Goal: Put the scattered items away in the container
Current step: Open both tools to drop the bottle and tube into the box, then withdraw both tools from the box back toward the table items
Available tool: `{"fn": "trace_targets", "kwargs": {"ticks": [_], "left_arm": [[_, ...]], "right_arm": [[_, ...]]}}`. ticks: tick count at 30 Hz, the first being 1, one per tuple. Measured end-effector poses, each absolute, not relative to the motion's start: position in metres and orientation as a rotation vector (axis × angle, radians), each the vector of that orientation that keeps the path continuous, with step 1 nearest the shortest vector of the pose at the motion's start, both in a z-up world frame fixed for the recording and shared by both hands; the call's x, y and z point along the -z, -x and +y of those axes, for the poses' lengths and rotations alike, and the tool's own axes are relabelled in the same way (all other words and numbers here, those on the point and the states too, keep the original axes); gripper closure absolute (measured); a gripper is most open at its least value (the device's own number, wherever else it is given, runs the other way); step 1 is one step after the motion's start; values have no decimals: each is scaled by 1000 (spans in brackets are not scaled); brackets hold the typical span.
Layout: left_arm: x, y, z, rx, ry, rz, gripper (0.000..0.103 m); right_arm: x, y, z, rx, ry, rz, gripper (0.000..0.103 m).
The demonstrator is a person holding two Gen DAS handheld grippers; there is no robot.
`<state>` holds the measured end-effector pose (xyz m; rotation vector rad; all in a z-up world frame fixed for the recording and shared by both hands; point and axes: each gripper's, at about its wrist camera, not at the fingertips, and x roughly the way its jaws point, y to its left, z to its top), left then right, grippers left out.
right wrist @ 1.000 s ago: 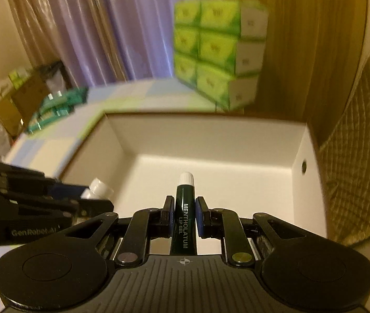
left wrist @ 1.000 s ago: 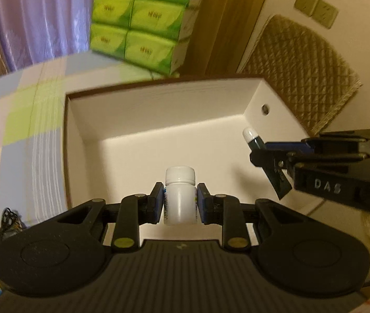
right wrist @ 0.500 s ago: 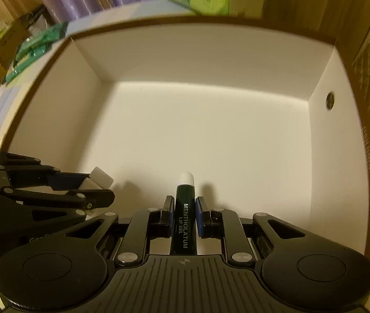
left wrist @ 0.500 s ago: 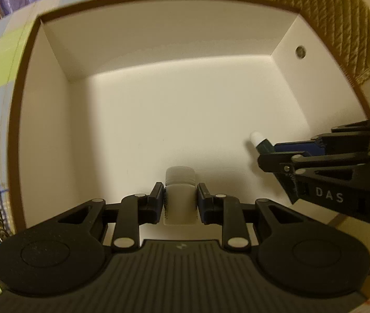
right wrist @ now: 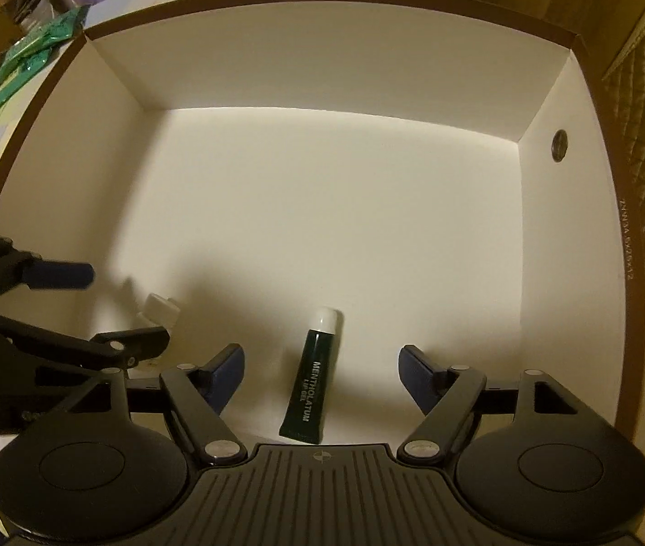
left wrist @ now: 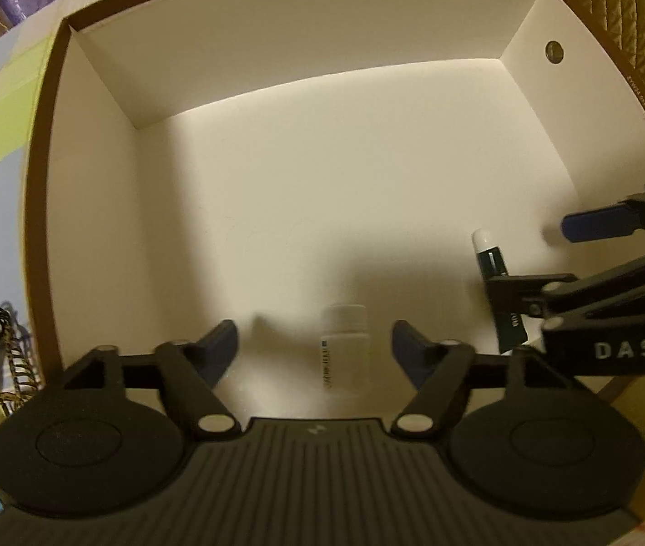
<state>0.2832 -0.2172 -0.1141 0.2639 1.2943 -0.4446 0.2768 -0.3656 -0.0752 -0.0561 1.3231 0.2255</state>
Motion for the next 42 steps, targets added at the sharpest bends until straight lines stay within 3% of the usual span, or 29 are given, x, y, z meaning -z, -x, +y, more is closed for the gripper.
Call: {"fn": "trace_targets", "kwargs": {"ticks": [14, 24, 42], "left_arm": [[99, -276, -217, 473, -279, 1251, 18], [64, -263, -218, 491, -252, 1153, 15], [-2, -209, -169, 496, -213, 995, 10]], "right_arm": [[56, -269, -380, -214, 31, 1281, 22], [26, -252, -370, -229, 16, 1164, 19], [-30, -187, -344, -218, 4, 948, 5]]}}
